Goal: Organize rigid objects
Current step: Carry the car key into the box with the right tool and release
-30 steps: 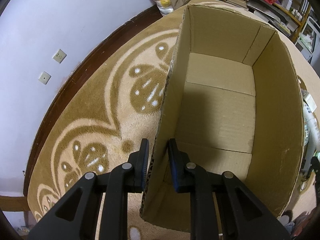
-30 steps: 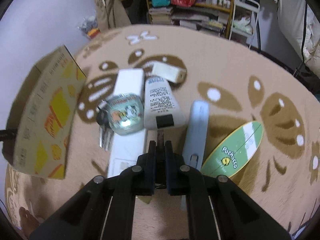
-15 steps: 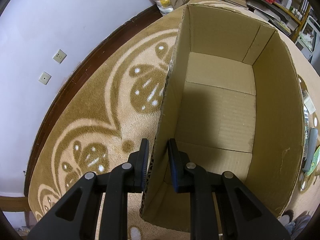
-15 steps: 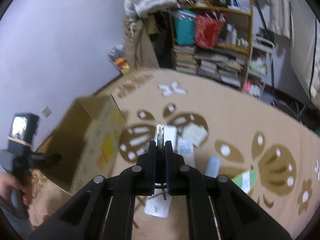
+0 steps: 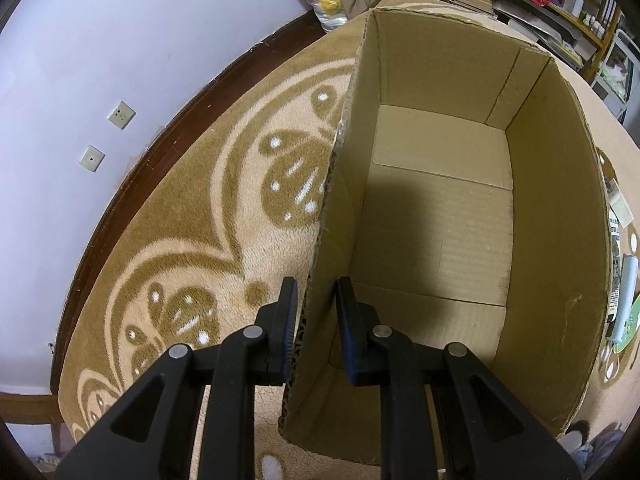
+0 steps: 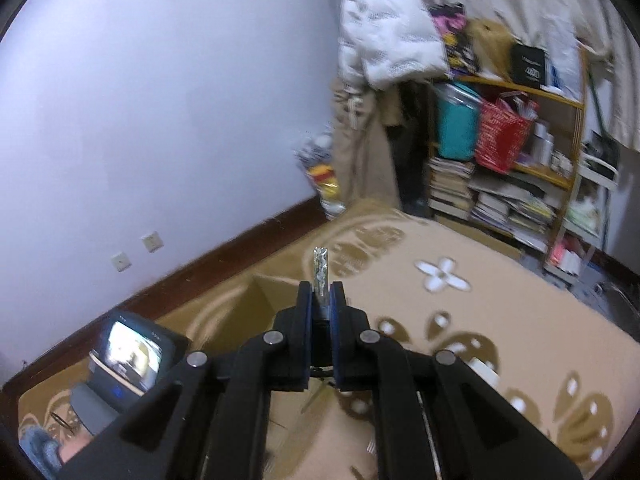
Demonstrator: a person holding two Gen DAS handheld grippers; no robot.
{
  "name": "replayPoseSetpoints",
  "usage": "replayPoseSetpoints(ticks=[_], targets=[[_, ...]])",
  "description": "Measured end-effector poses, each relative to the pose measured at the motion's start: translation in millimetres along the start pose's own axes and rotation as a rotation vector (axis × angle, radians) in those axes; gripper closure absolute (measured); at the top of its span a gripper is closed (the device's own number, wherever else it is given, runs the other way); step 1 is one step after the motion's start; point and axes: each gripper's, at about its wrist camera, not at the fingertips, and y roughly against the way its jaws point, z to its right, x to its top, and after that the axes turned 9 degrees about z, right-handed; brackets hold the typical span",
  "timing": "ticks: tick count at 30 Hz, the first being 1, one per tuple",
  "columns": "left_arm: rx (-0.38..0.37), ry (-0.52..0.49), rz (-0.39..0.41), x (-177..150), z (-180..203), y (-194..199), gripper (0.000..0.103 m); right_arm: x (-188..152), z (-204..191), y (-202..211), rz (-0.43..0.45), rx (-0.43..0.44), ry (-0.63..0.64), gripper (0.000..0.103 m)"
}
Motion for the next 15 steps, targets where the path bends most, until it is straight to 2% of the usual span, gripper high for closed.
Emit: replayPoseSetpoints(ticks=[7, 11, 15], targets=[[-0.001, 0.005, 0.004, -1.0, 0.2, 0.0, 0.084, -8.0, -25.4, -17.5, 0.041, 0.095, -0.037, 0.094], [0.001, 0.005, 0.004, -0.5, 0.0, 0.1, 0.084, -28.1, -31.2, -35.7, -0.017, 0.113, -0.045, 0.094], [0.001, 0.005, 0.002, 0.0, -0.6, 0.0, 0.084, -48.7, -20.1, -45.4, -0.085, 0.121, -0.097, 0.094]])
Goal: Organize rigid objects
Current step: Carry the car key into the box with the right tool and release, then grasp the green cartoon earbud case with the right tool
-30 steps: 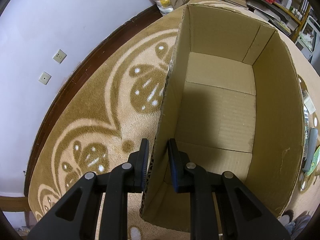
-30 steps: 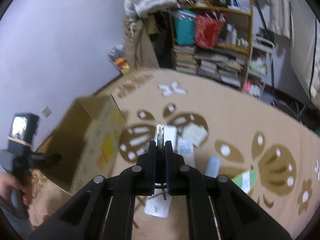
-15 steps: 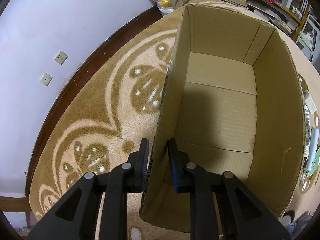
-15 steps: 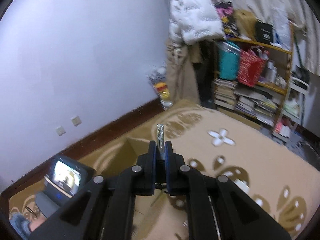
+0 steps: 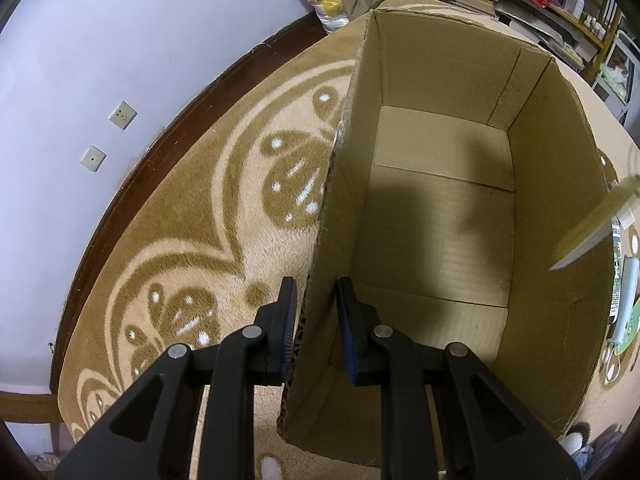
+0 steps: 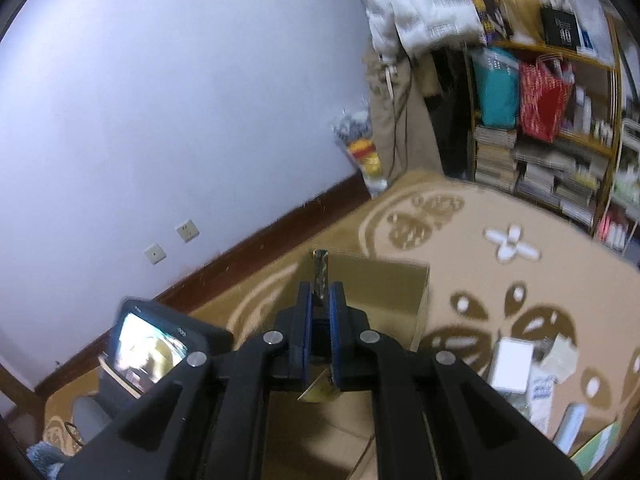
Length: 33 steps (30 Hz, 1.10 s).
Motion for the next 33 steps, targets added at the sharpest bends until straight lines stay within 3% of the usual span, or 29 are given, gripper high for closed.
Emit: replayPoseSetpoints(ticks=[5, 10, 11, 15, 18, 23, 27, 33], targets=[[0.006, -0.007, 0.0, 0.5, 1.2, 0.5, 0.084, -20.0, 12.2, -8.2, -0.087, -0.018, 0.003, 0.093], [0.01, -0.008, -0.001, 0.6, 2.4, 0.5, 0.084, -25.7, 20.3, -4.1, -0.109, -0.018, 0.005, 0.09], [0.013, -0.01, 0.0, 0.7, 2.4, 0.6, 0.084, -25.3, 21.8, -1.0, -0.106, -0.024, 0.012, 0.082], [0.017, -0.012, 0.001, 0.2, 2.9, 0.8, 0.084, -21.9, 29.5, 13.2, -0.066, -0.07, 0.028, 0.038], [0.017, -0.011, 0.001, -0.2, 3.6, 0.9, 0.084, -21.6, 39.9, 21.4, -0.044, -0.129, 0.034, 0.02], [0.02, -0.015, 0.002, -0.5, 3.9, 1.0, 0.084, -24.5, 67.2, 35.6, -0.001, -0.225, -0.018, 0.003], [0.019, -0.013, 0.003, -1.2, 3.6, 0.4, 0.084, -33.6, 91.0, 38.4, -0.016, -0.31, -0.046, 0.001], [0.017, -0.014, 0.002, -1.4, 3.2, 0.2, 0.083, -48.7, 119.1, 41.3, -0.032, -0.361, -0.088, 0.001]])
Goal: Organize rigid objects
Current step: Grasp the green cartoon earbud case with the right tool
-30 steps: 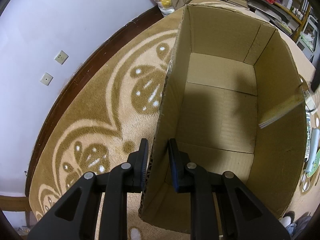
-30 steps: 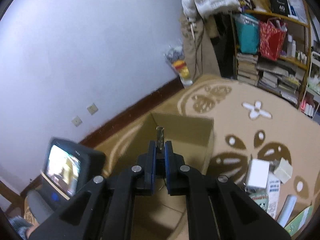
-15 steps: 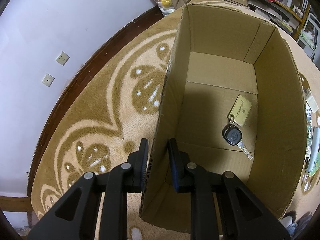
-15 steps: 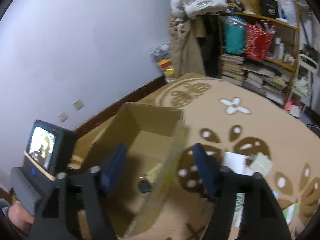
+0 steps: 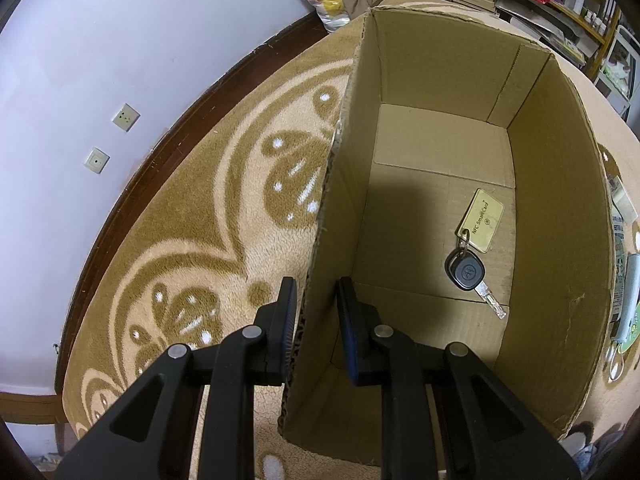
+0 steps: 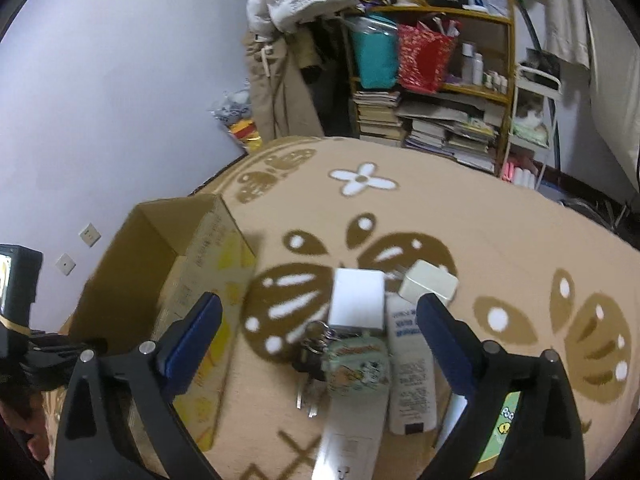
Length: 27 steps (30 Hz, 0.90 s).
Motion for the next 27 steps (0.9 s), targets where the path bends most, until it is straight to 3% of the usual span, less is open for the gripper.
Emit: replayPoseSetpoints(ticks=[4, 10, 13, 16, 23, 27], targets=[[-0.014, 0.022, -0.008, 0.8, -4.2, -1.1, 0.083, -12.5, 12.9, 1.1, 0.023, -0.017, 0.035, 0.001], [-0.009, 0.013, -0.006, 0.7, -2.7, -1.0, 0.083, -30.5, 30.2, -12.0, -0.019, -0.031, -0.009, 0.007], [-0.011, 0.016, -0.007, 0.8, -3.4, -1.4, 0.083, -38.7, 30.4, -20.7, -0.032, -0.026, 0.001, 0.014], [-0.011, 0.016, -0.007, 0.8, -3.7, -1.5, 0.083, -47.6, 29.3, -31.0, -0.077, -0.005, 0.003, 0.034], [-0.014, 0.019, -0.007, 0.3, -4.8, -1.8, 0.083, -65.4, 28.9, -46.5, -0.149, -0.001, 0.013, 0.037], [-0.014, 0.019, -0.007, 0.4, -4.9, -1.9, 0.083, -68.6, 29.0, -46.9, -0.147, -0.013, 0.021, 0.044]])
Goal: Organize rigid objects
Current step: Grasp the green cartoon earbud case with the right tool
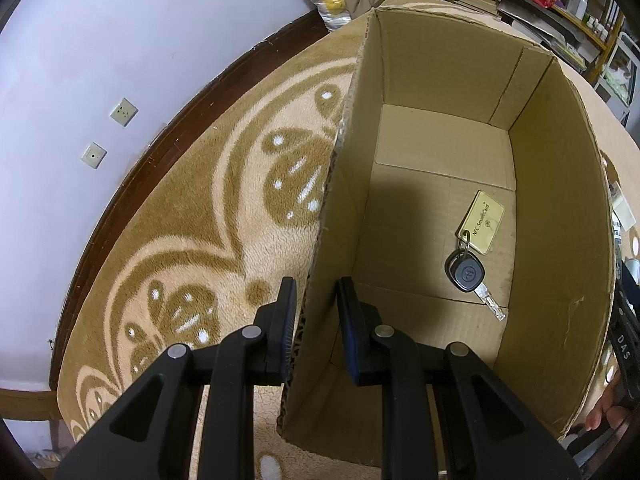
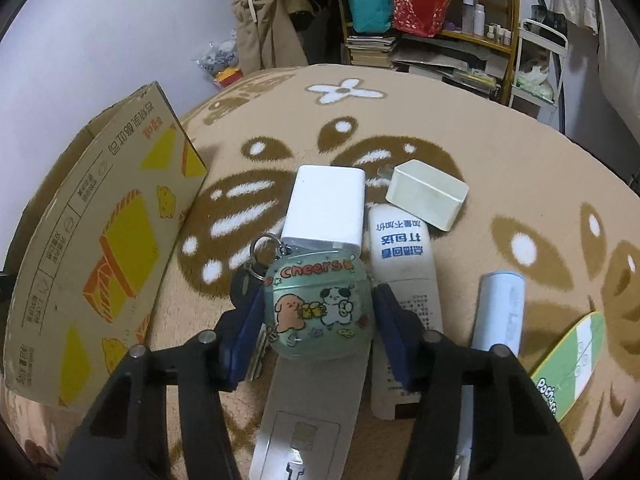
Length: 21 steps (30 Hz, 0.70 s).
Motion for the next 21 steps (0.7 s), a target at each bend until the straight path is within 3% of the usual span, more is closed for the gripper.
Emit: replayPoseSetpoints(ticks=[9, 21], targets=[[-0.002, 0.001, 0.0, 0.6, -0.9, -0.7, 0.083, 2.9, -1.0, 4.2, 0.006, -0.02, -0.024, 0.046], [-0.001, -0.001, 0.0, 0.5, -0.9, -1.4, 0.083, 24.4, -20.6, 27.6, 0.114, 0.064, -0.038, 0.046]])
